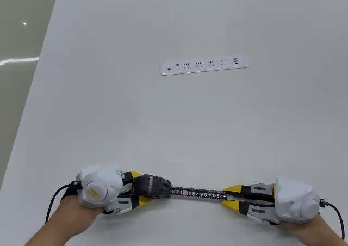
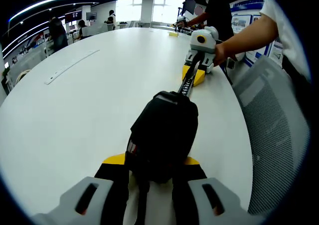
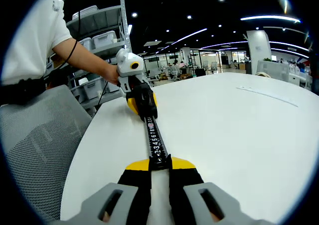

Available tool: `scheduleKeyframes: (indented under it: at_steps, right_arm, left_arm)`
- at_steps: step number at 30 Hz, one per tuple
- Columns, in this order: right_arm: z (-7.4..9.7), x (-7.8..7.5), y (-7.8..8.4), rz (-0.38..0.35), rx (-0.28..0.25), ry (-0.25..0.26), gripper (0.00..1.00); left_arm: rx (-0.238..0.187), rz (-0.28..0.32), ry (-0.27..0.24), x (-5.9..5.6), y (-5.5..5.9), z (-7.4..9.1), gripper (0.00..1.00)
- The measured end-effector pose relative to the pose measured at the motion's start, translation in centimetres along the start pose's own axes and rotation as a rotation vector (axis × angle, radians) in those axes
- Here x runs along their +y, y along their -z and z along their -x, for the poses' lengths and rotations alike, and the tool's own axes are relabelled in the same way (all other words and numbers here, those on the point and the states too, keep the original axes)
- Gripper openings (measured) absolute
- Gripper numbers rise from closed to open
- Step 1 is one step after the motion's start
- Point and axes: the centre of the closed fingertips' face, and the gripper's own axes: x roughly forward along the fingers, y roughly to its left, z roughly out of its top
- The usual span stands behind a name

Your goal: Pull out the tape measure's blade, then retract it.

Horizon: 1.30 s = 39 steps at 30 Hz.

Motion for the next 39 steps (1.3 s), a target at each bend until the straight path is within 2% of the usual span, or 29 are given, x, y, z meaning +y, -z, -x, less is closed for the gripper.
scheduleKeyframes:
  at_steps: [39]
  right_arm:
    - [3.8,-0.7,1.5,-0.024,-0.002,0.035,0.1]
  left_arm:
    - [0.012,-0.004,-0.001,-0.1,0.1,-0.1,0.29]
